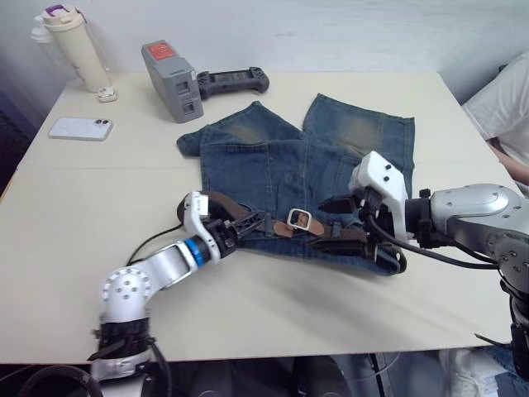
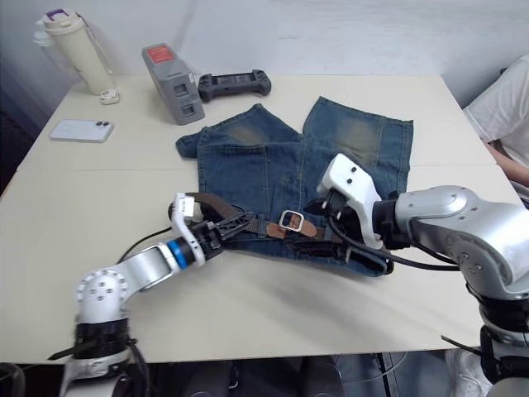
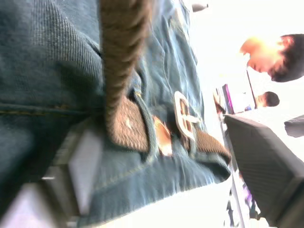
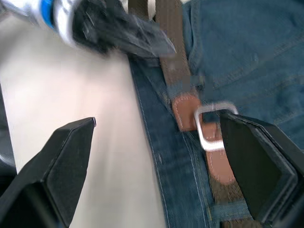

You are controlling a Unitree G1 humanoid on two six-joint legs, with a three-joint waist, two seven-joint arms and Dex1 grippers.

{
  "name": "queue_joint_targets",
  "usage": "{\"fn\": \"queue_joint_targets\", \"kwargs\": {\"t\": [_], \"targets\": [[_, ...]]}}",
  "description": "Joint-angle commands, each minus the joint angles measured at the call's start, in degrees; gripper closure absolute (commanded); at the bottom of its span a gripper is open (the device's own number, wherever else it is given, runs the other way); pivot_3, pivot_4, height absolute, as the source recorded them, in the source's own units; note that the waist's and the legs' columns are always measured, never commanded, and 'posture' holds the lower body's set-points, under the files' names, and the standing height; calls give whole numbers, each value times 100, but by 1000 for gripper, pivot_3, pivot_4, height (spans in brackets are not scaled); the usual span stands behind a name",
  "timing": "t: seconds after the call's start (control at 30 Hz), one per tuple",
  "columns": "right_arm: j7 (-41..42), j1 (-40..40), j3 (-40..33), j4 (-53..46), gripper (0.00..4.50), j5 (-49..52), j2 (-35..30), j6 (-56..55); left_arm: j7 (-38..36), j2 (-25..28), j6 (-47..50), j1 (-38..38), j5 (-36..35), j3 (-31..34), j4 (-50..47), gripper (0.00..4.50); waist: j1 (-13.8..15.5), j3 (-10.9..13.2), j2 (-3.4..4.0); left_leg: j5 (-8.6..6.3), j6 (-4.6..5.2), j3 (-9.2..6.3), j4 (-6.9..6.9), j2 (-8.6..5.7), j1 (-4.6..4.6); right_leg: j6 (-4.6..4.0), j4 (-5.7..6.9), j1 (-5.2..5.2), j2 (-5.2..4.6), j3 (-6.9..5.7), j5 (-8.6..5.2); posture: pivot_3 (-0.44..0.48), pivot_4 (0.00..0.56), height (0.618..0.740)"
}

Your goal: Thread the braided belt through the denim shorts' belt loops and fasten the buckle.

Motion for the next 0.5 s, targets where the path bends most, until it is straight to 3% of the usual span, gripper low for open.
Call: {"fn": "queue_joint_targets", "kwargs": {"t": [0.03,0.2,0.37,0.43,0.5], "targets": [[195,10,207,-167,0,-388,-175,-458,-216,692,338,174,-642,153,-503,23,-18,0,0,1,-1,3,0,1,-1,0,1,-5,1,3,0,0,150,740],[452,-22,948,-51,0,-1360,-235,-1307,-1942,2298,590,308,130,92,-1020,23,-11,2,-4,1,-1,27,-2,1,-4,-2,-3,-30,1,27,-1,0,150,740],[560,-154,1826,184,0,-2500,26,-2206,-3568,3424,87,85,1331,-217,-1133,23,-8,2,-3,2,-5,62,-13,1,-8,-3,2,-69,4,61,-2,0,150,740],[521,-266,2172,392,961,-3025,190,-2543,-4218,3767,-426,-34,2077,-474,-1144,0,-8,2,-4,3,-6,71,-12,3,-8,-3,4,-77,5,68,-2,0,150,740],[545,-324,2400,549,1890,-3431,283,-2806,-4589,3894,-604,-123,2390,-611,-1069,0,-10,2,-4,2,-7,80,-13,3,-7,-3,4,-81,6,75,-1,0,150,740]]}}
